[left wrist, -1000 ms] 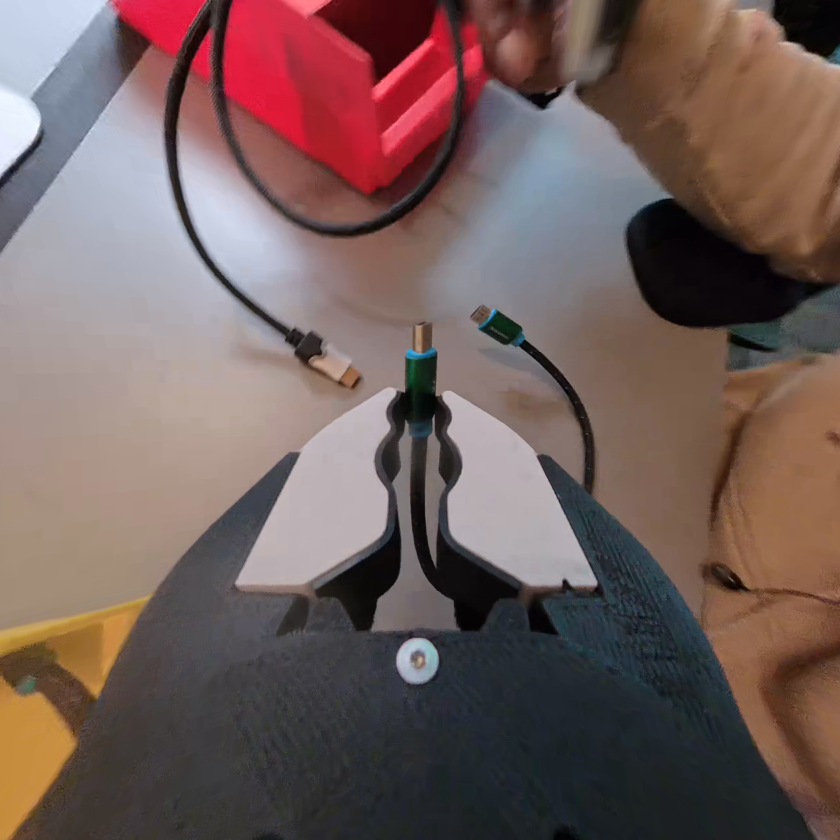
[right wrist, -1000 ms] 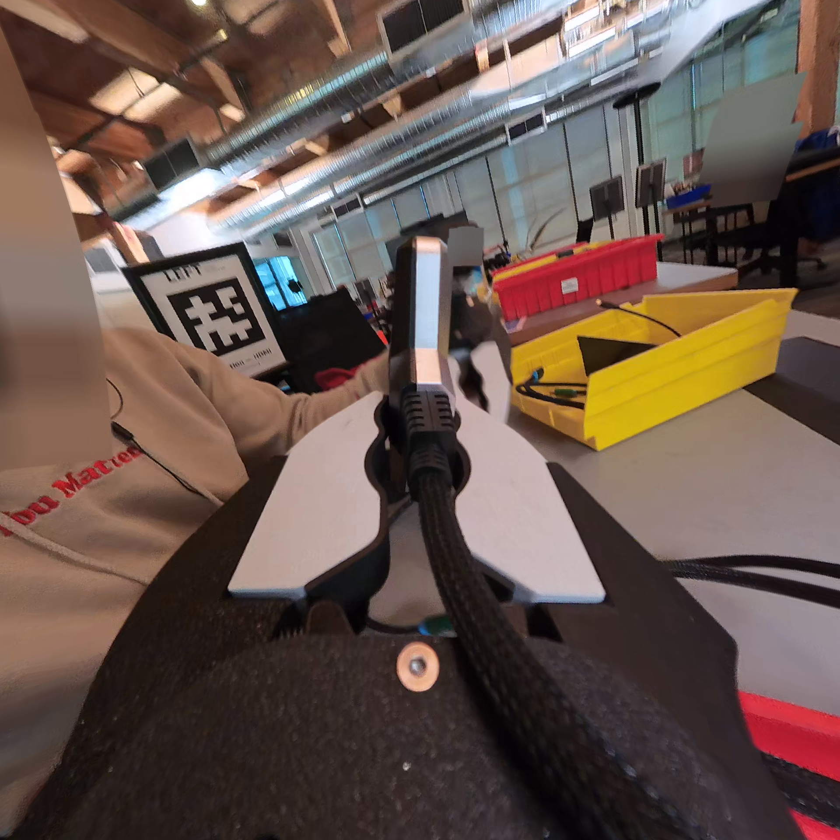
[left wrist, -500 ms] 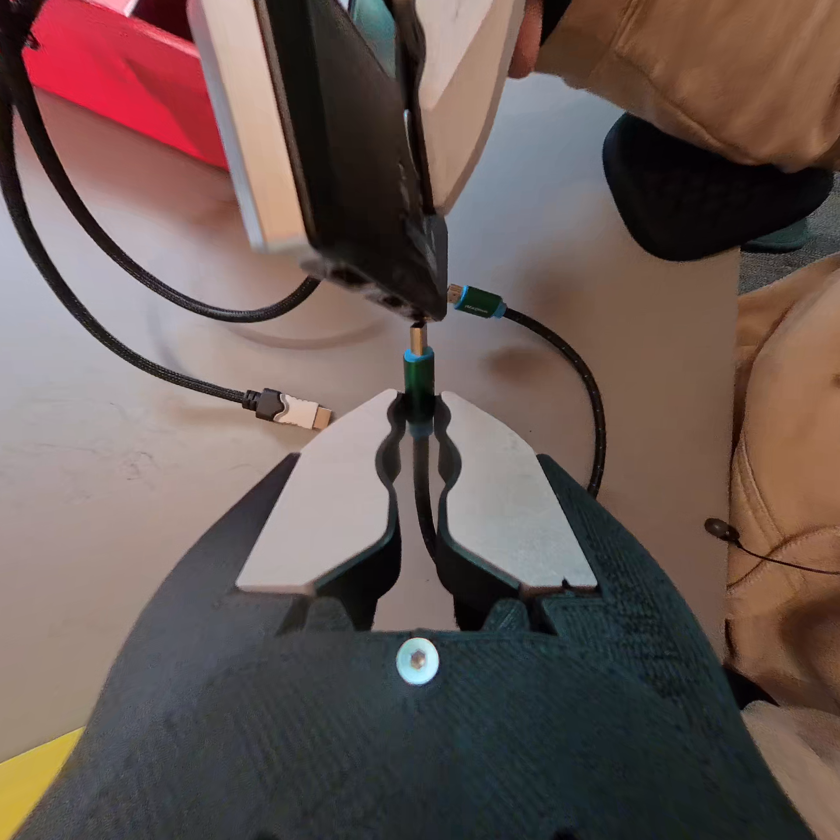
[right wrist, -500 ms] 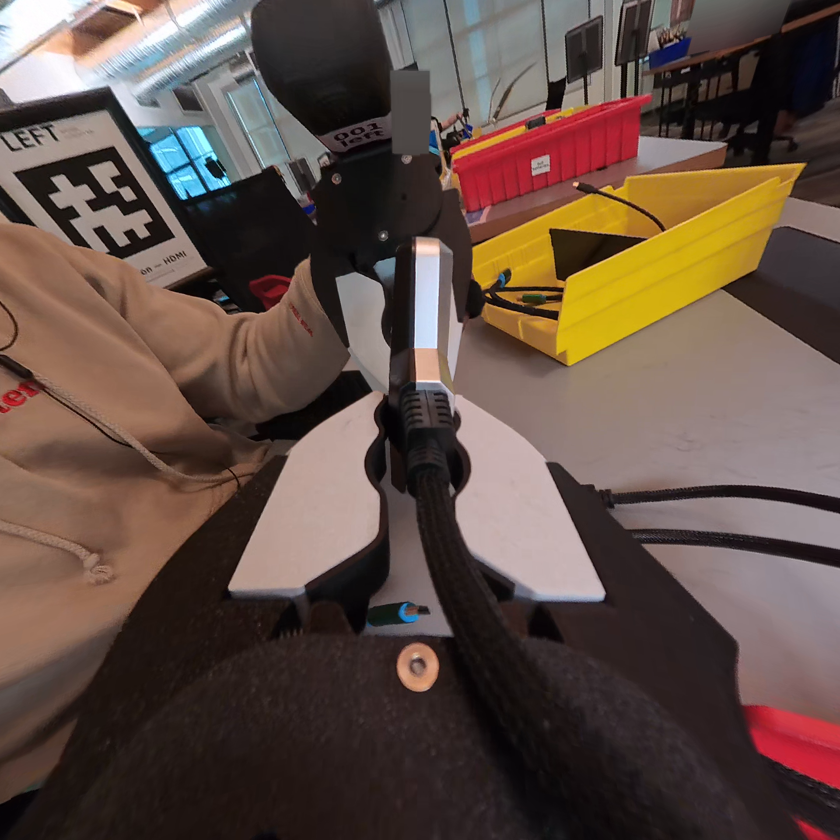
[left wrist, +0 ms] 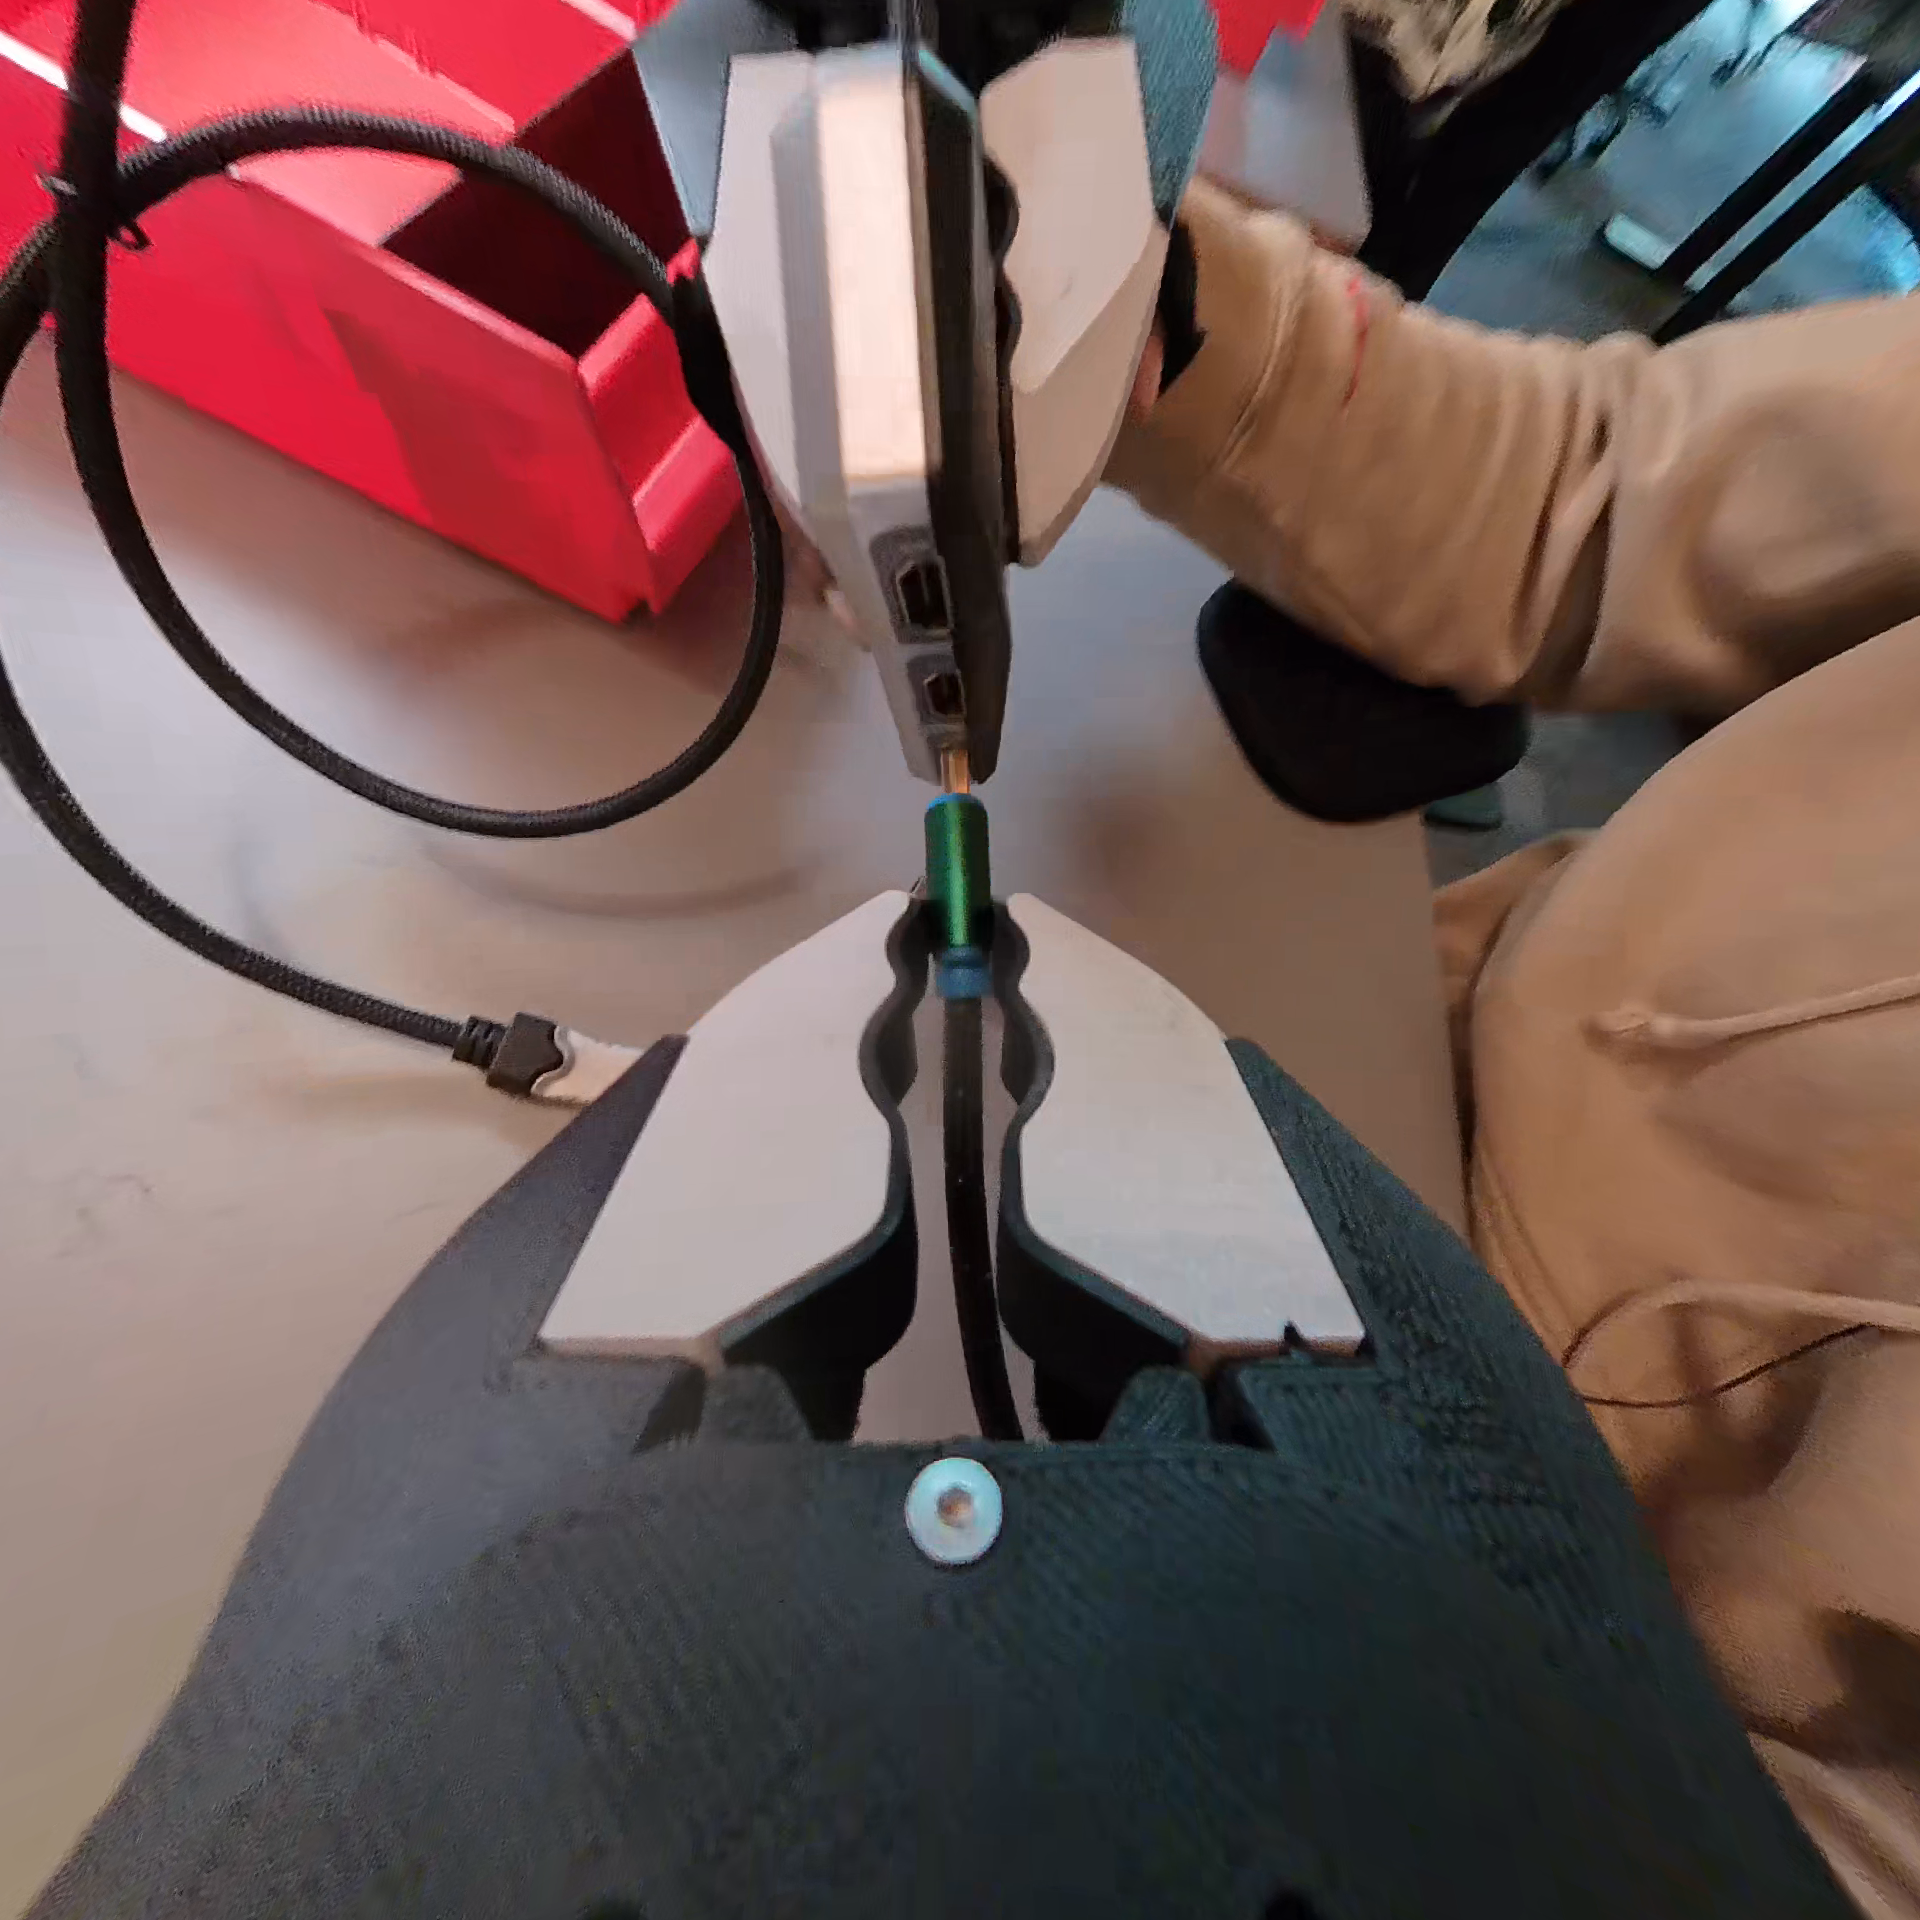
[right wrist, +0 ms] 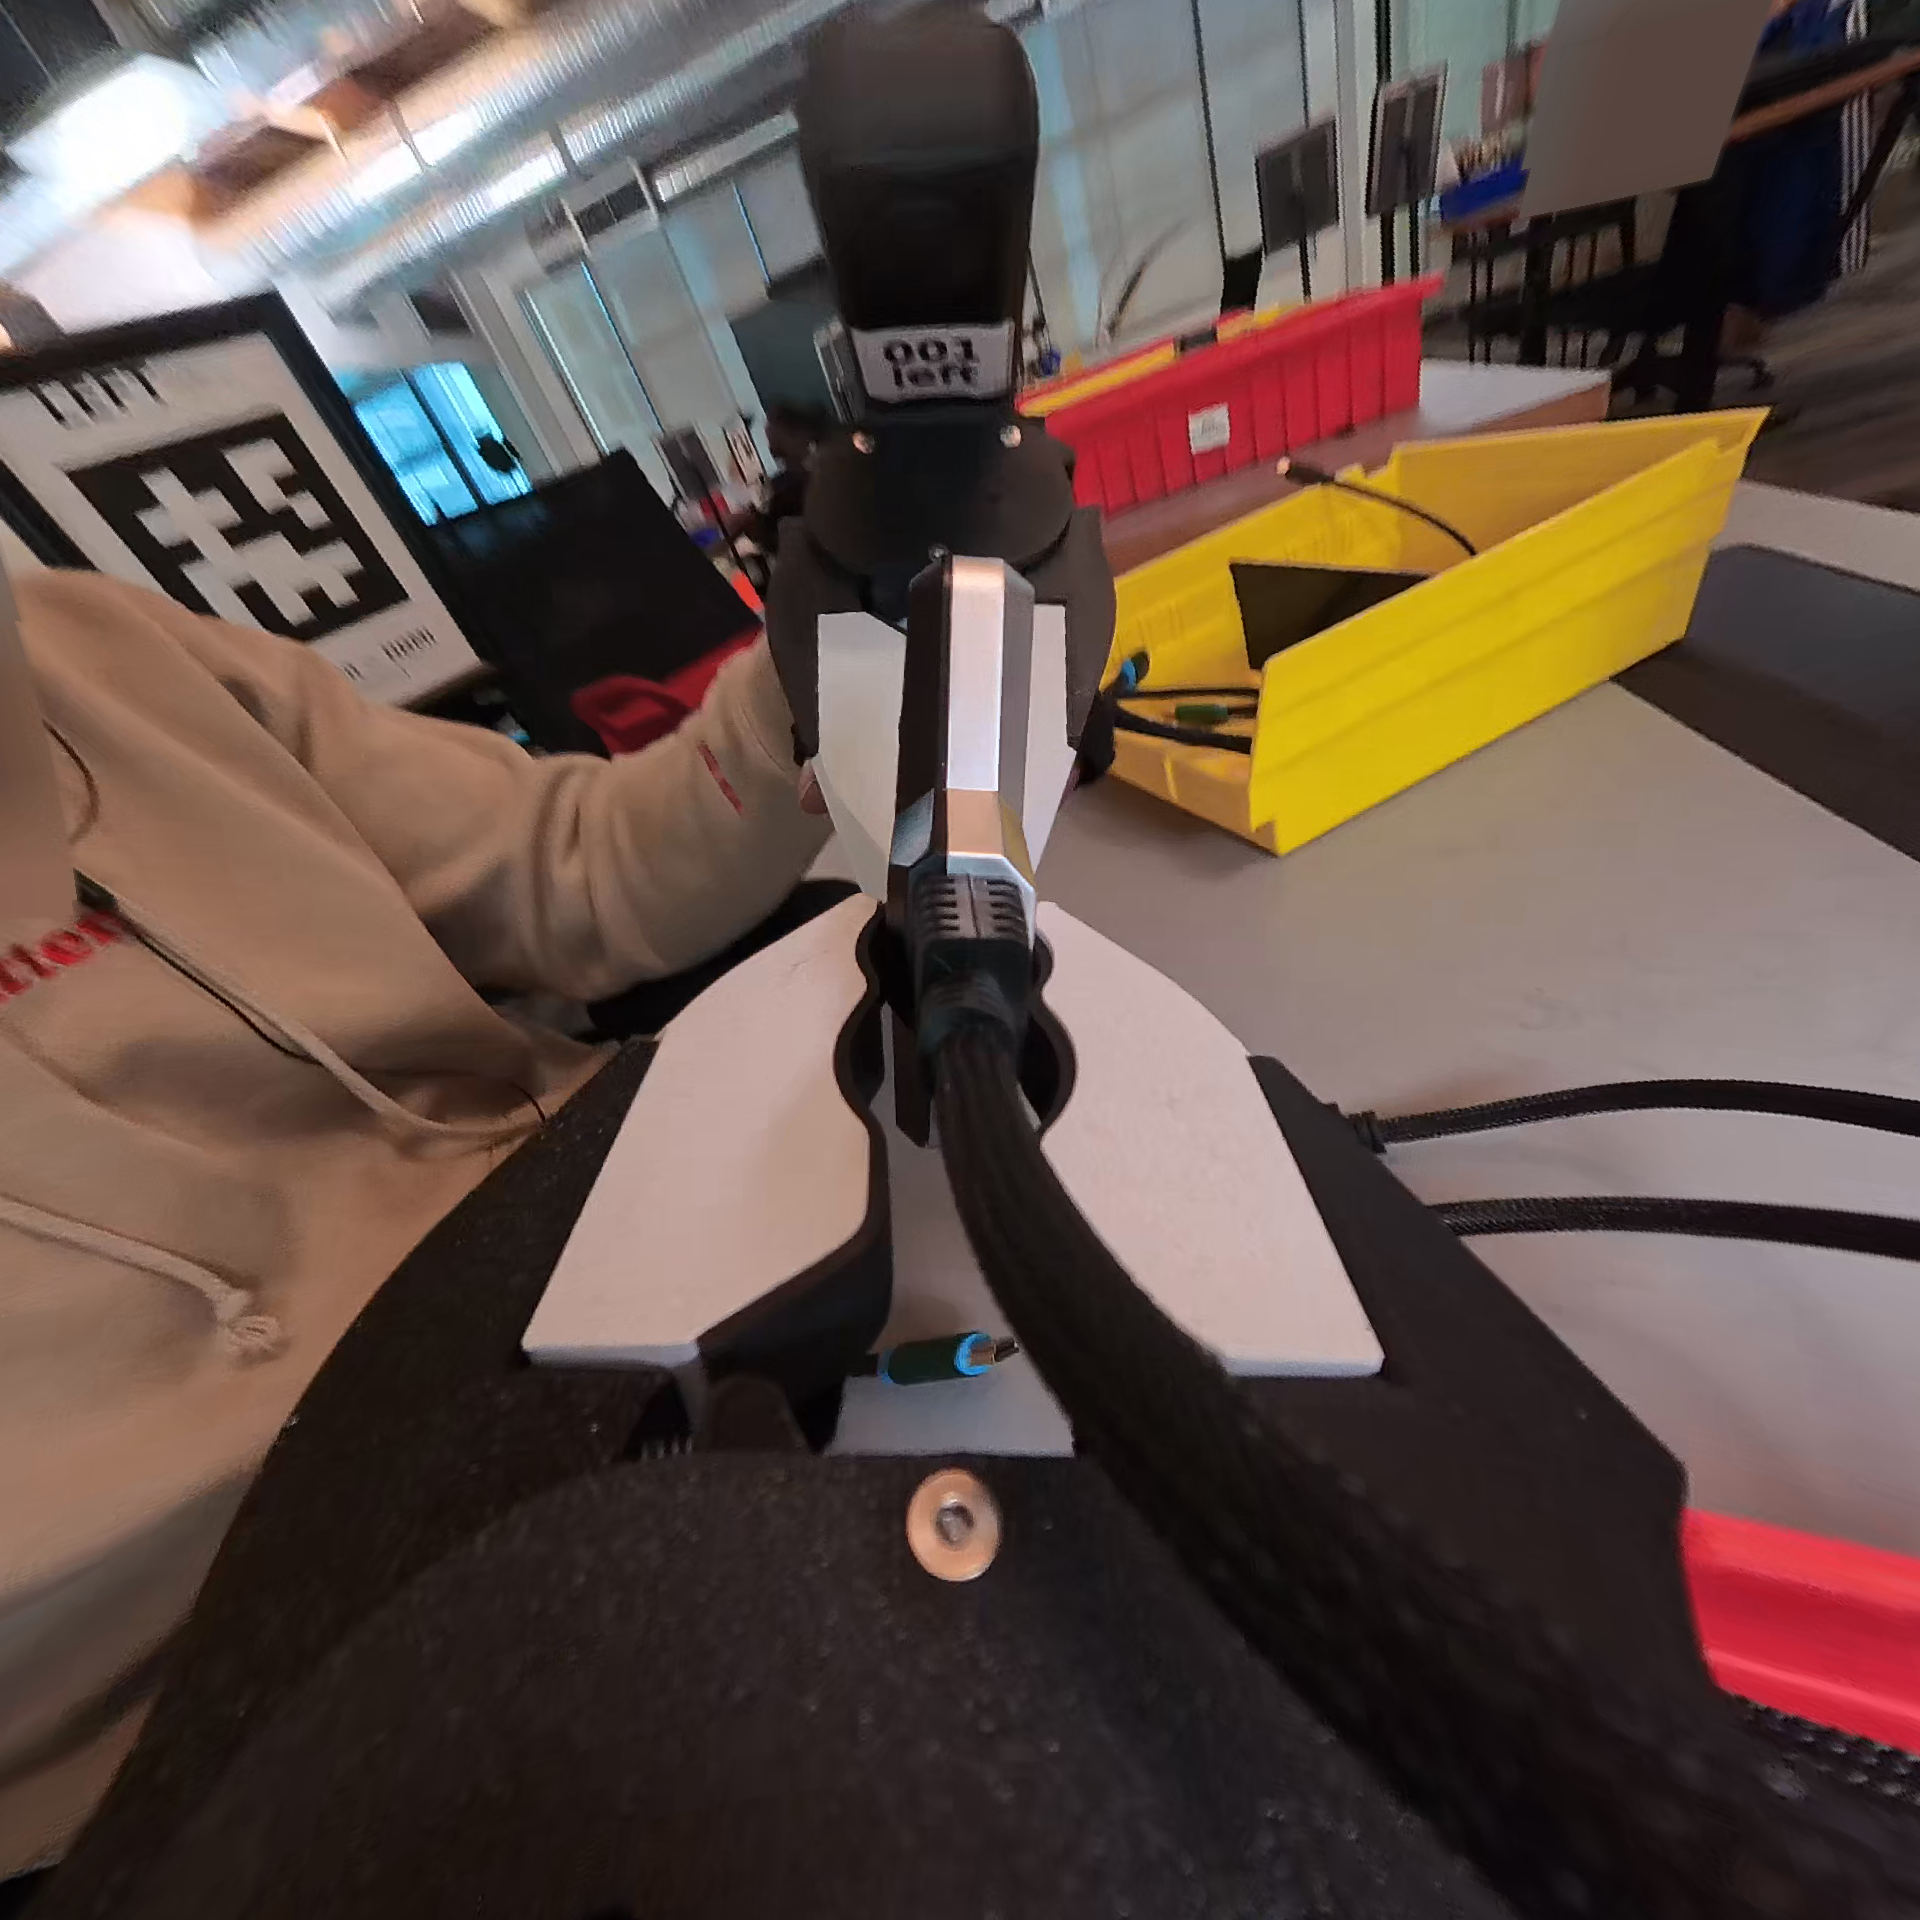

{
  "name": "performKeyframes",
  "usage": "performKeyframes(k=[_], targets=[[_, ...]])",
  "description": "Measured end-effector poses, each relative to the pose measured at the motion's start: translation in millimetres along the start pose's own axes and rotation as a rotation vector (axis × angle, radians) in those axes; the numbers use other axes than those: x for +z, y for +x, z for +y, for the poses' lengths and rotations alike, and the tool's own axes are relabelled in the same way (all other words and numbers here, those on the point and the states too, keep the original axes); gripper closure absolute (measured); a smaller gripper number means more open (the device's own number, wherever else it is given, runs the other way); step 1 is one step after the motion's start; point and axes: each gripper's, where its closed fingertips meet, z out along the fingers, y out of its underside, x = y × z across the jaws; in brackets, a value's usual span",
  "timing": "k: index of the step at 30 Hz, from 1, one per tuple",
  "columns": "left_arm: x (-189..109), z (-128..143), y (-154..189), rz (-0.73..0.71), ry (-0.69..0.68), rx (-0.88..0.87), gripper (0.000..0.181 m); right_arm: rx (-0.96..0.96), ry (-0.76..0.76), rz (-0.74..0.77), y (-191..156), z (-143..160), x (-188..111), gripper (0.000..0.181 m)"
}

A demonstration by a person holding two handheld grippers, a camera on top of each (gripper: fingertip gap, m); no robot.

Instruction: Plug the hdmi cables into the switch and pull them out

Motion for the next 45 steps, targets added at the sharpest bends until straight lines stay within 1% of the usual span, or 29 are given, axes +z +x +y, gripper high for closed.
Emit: performKeyframes(k=[3,7,11,16,19,24,28,30,33,35,38,40,42,45], targets=[[-4,-6,6,0.054,0.044,-0.027,0.169,0.016,0.038,-0.036,-3,-3,-3,0.159],[-1,-1,7,0.057,0.013,-0.035,0.169,0.035,0.072,-0.067,-5,-5,1,0.159],[-1,-1,8,0.070,0.018,-0.032,0.169,0.063,0.086,-0.091,-6,-5,1,0.159],[-16,-15,6,0.117,0.148,-0.085,0.169,0.079,0.143,-0.077,-3,-13,0,0.160],[-20,-18,5,0.132,0.182,-0.117,0.170,0.086,0.193,-0.061,0,-18,2,0.159],[-11,-6,1,0.070,0.081,-0.111,0.169,0.066,0.200,-0.037,1,-20,7,0.159],[-6,-2,-1,0.027,0.040,-0.096,0.169,0.050,0.196,-0.008,4,-19,7,0.159],[-7,-5,-2,0.035,0.065,-0.105,0.169,0.034,0.207,0.017,5,-22,7,0.159],[-12,-13,-3,0.070,0.138,-0.130,0.170,0.014,0.208,0.043,7,-25,4,0.159],[-17,-18,0,0.125,0.189,-0.145,0.170,0.033,0.220,-0.003,1,-26,2,0.160],[-19,-16,-4,0.103,0.182,-0.152,0.169,0.041,0.211,-0.004,3,-22,3,0.159],[-20,-16,-1,0.121,0.182,-0.148,0.169,0.069,0.233,-0.039,2,-23,4,0.160],[-20,-14,1,0.117,0.167,-0.139,0.170,0.055,0.225,-0.020,4,-22,6,0.159],[-22,-16,0,0.116,0.181,-0.152,0.170,0.027,0.207,0.001,3,-22,6,0.159]])
